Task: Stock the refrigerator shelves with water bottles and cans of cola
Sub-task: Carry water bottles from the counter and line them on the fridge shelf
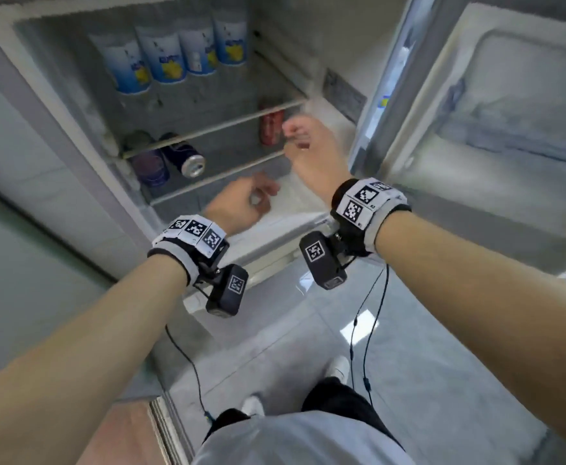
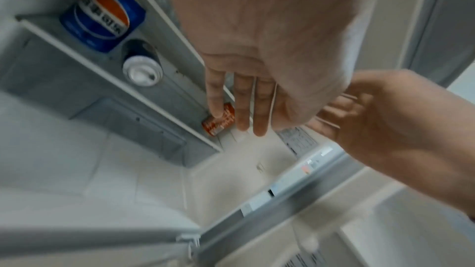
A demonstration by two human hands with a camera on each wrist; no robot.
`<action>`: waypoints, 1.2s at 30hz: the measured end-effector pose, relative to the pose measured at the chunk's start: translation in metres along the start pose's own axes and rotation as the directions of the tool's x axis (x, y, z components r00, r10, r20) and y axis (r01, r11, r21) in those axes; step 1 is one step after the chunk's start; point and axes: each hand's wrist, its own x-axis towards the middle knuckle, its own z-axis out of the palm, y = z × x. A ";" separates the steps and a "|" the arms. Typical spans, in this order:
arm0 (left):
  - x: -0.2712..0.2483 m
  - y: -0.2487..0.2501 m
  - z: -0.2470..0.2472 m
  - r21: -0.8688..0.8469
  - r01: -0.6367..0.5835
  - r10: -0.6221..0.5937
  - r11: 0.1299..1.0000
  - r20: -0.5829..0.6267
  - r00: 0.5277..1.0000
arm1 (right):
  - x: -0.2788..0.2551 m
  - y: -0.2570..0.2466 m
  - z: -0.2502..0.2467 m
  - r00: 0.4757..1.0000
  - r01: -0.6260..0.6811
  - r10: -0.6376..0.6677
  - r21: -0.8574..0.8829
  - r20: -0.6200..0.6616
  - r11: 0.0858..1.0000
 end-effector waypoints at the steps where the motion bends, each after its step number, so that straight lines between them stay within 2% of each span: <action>1: -0.004 0.003 0.009 -0.032 -0.014 0.014 0.999 0.007 1.000 | -0.019 0.008 -0.011 1.000 -0.006 0.006 0.017 -0.029 1.000; 6: -0.012 0.030 0.064 -0.153 -0.050 0.061 0.987 0.069 0.996 | -0.108 0.049 -0.080 0.975 -0.163 0.170 0.061 -0.141 0.985; 9: -0.010 0.059 0.103 -0.195 -0.116 0.145 0.974 0.142 0.979 | -0.156 0.085 -0.126 0.954 -0.236 0.237 0.025 -0.182 0.971; 17: -0.006 0.185 0.253 -0.176 -0.236 0.288 0.956 0.385 0.877 | -0.283 0.161 -0.274 0.875 -0.394 0.355 -0.059 -0.331 0.917; 22: -0.003 0.266 0.343 -0.196 -0.307 0.363 0.931 0.447 0.817 | -0.344 0.204 -0.371 0.811 -0.465 0.426 -0.001 -0.400 0.885; 29: 0.014 0.362 0.450 -0.210 -0.304 0.368 0.929 0.462 0.807 | -0.376 0.254 -0.480 0.771 -0.474 0.423 0.014 -0.476 0.880; 34: 0.046 0.411 0.508 -0.211 -0.328 0.390 0.921 0.477 0.788 | -0.366 0.300 -0.537 0.755 -0.474 0.431 0.043 -0.494 0.880; 36: 0.064 0.426 0.528 -0.214 -0.321 0.385 0.923 0.469 0.795 | -0.355 0.320 -0.557 0.756 -0.472 0.441 0.064 -0.484 0.879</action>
